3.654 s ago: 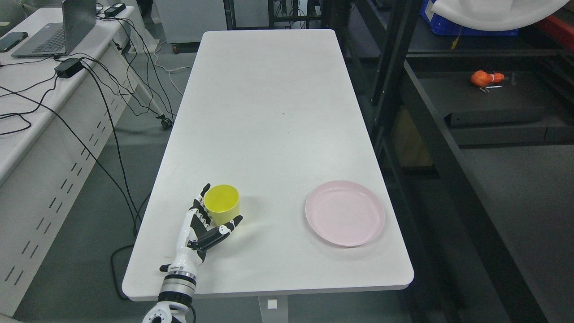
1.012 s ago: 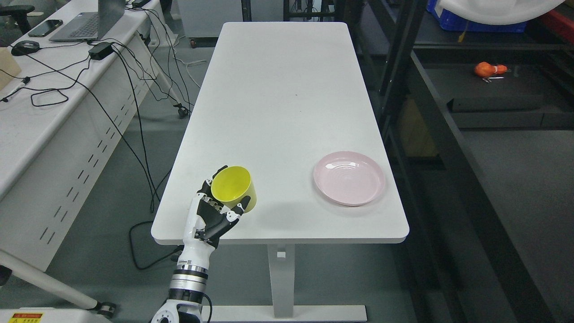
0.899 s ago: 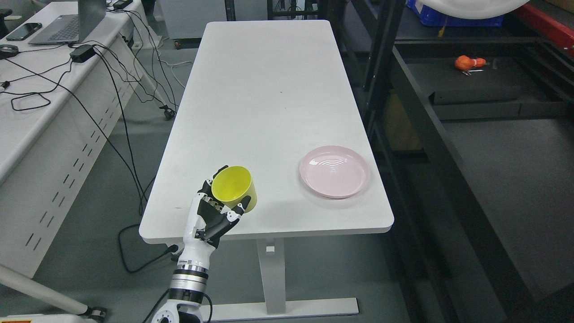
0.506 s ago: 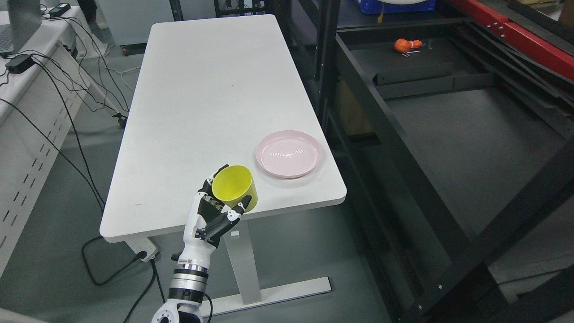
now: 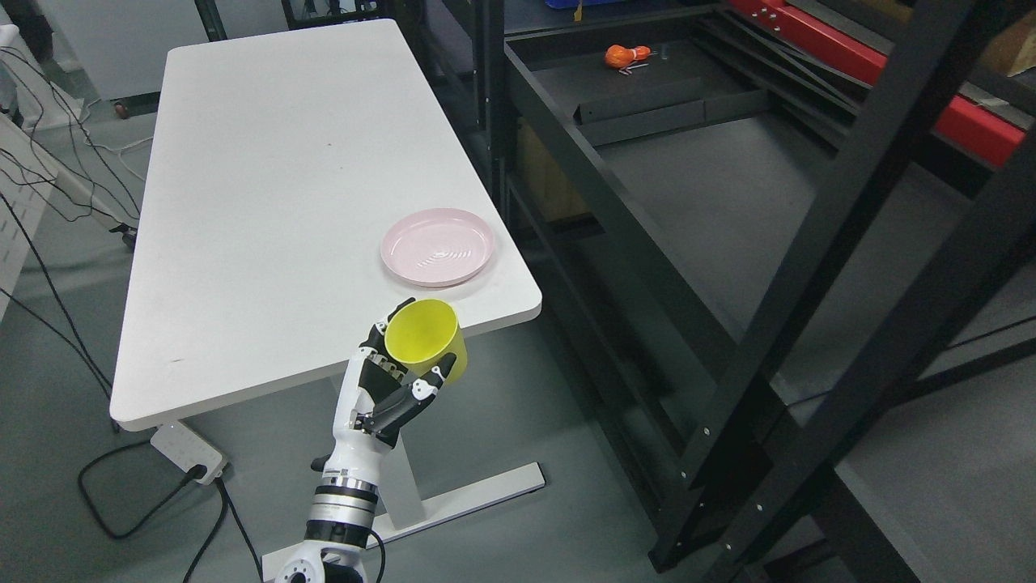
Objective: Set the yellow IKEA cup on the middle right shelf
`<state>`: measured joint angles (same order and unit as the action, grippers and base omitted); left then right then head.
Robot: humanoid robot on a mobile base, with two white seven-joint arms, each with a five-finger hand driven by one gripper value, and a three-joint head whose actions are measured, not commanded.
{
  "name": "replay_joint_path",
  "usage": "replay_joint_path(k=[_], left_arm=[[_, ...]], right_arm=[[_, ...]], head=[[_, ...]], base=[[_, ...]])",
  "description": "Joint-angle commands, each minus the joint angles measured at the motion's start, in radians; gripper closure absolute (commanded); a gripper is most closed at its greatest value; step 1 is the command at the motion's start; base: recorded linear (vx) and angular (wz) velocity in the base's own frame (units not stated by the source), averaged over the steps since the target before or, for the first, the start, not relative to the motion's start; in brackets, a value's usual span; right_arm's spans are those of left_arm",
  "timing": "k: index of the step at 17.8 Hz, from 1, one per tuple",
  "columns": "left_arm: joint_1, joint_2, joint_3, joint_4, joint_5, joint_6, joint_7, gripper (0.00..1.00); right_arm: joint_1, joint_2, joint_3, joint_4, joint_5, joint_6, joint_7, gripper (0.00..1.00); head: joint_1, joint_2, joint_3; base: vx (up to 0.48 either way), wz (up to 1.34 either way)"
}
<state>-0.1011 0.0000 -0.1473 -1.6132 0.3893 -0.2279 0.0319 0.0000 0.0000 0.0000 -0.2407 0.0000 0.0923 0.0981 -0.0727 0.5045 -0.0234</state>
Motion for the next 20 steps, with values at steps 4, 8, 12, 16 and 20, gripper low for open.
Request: replay_joint_path(k=[4,8,12,16,20], left_arm=[[0.003,0.017,-0.014,-0.004,-0.001,-0.004,0.002,1.0],[0.003,0.017,-0.041,-0.007,0.0,-0.007,0.002,1.0],[0.003,0.017,-0.044,-0.007,0.0,-0.007,0.0,1.0],[0.003,0.017,-0.044,-0.007,0.0,-0.007,0.0,1.0],[0.003,0.017,-0.044,-0.005,0.0,-0.007,0.0,1.0]], right_arm=[[0.011,-0.017,0.017,0.0,-0.025,0.0,-0.215,0.01],[0.011,-0.017,0.017,0.0,-0.025,0.0,-0.215,0.01],[0.011,-0.017,0.017,0.0,-0.025,0.0,-0.215,0.01],[0.011,-0.017,0.017,0.0,-0.025,0.0,-0.215,0.01],[0.011,-0.017,0.017,0.0,-0.025,0.0,-0.215,0.01]], head=[[0.0,0.0,0.0],[0.0,0.0,0.0],[0.0,0.0,0.0],[0.0,0.0,0.0],[0.0,0.0,0.0]], base=[[-0.165,-0.32],[-0.128,-0.3],[-0.116,-0.32],[-0.137,-0.38],[-0.149,-0.47]])
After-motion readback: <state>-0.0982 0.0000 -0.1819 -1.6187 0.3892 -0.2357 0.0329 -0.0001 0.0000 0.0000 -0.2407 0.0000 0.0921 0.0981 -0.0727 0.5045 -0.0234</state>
